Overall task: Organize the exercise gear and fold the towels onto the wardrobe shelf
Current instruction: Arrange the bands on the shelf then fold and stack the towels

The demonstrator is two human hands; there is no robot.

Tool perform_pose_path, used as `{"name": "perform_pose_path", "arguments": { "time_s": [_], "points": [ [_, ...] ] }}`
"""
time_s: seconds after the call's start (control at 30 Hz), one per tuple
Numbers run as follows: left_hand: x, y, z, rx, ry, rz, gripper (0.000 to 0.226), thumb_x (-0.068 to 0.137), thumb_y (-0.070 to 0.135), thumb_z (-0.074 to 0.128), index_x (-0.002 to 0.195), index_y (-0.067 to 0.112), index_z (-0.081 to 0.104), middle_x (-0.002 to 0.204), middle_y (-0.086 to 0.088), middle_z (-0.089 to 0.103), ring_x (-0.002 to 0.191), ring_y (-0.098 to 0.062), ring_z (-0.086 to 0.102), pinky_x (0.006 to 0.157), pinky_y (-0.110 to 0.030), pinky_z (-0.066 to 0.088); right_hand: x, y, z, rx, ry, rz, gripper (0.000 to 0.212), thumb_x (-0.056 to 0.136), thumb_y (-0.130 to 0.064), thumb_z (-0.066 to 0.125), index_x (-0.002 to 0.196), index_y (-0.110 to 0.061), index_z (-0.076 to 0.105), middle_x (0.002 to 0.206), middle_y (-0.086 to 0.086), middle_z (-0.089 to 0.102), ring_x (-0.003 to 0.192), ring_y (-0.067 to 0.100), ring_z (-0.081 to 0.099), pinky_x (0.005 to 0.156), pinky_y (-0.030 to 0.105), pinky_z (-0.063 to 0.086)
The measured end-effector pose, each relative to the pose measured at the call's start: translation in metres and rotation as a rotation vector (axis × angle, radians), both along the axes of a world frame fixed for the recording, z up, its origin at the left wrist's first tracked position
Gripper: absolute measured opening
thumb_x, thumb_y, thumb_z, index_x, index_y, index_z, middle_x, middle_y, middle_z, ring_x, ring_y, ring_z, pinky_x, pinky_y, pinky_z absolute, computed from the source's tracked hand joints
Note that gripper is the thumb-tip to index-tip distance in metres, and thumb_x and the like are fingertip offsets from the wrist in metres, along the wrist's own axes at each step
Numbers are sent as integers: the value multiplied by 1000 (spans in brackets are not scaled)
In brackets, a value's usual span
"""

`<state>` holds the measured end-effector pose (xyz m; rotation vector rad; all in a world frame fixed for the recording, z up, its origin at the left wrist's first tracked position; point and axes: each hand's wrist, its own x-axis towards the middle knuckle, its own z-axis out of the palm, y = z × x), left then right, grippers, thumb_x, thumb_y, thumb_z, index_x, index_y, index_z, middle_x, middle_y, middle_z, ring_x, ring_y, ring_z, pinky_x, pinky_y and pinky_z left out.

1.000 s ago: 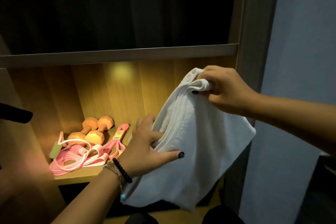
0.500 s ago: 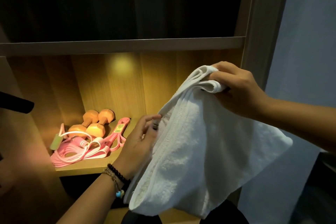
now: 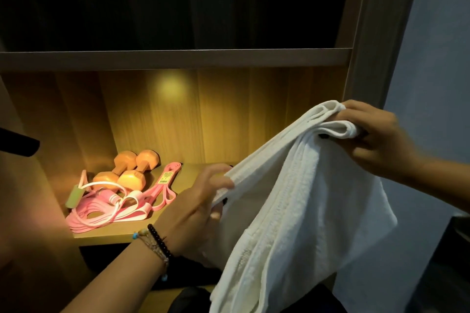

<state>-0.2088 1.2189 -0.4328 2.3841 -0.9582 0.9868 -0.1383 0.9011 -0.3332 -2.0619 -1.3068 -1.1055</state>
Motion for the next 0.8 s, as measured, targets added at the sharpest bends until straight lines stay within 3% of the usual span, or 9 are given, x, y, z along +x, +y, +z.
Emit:
{"name": "perform_pose_path", "arguments": {
  "time_s": [0.1,0.2,0.27,0.33,0.4,0.43,0.57,0.63,0.8],
  "points": [
    [-4,-4,-2,126,28,48,25,80,24,51,104,31,53,137,5,43,96,-19,61,62,-28,54,3,2,-2,37,67,-10,31,87,-28,58,107,-6,66,100,4,61,86,15,58,79,16,50],
    [-15,-20,-6,-205,386,17,26,80,37,48,93,38,70,113,16,61,95,-6,59,74,-25,49,7,8,-5,24,108,-46,25,84,-21,64,106,-10,67,100,-1,60,85,13,57,78,12,48],
    [-23,-37,-3,-308,655,7,37,78,70,43,87,46,70,99,18,63,91,-3,57,76,-27,47,8,14,-10,22,137,-80,25,81,-18,65,104,-8,69,99,-2,60,85,14,59,77,17,49],
    [-31,-56,-3,-154,777,96,68,57,96,39,102,50,63,113,20,50,101,-2,50,84,-23,45,6,17,-15,38,174,-108,26,82,-19,63,105,-9,69,99,-3,60,86,14,59,78,19,48],
    [-34,-71,-10,-16,813,220,92,51,92,54,129,45,46,128,18,33,117,-4,39,99,-25,41,3,18,-16,50,197,-129,28,82,-19,62,107,-8,69,101,-3,60,88,14,58,79,18,46],
    [-32,-78,-15,-14,779,261,86,58,82,62,132,41,45,128,17,31,119,-5,37,103,-26,39,2,16,-16,52,201,-137,28,83,-19,61,108,-7,68,101,-3,60,88,14,58,79,18,46],
    [-17,-85,-22,-161,560,276,22,88,38,58,108,30,63,108,12,47,102,-6,51,88,-20,44,3,5,-12,99,270,-221,20,88,-10,65,108,-15,64,103,-1,60,86,6,55,79,13,41],
    [-7,-76,-9,-158,507,249,19,90,35,55,106,28,63,102,11,50,93,-7,53,80,-21,44,3,-4,-6,141,368,-292,23,92,-8,60,108,-24,58,106,-5,57,87,5,53,78,13,38],
    [8,-44,50,45,463,169,29,90,40,57,109,20,65,105,2,63,98,-15,58,86,-33,45,-11,-13,14,156,514,-375,16,96,-28,53,108,-20,61,96,-7,59,86,15,56,77,33,45]
  ]
}}
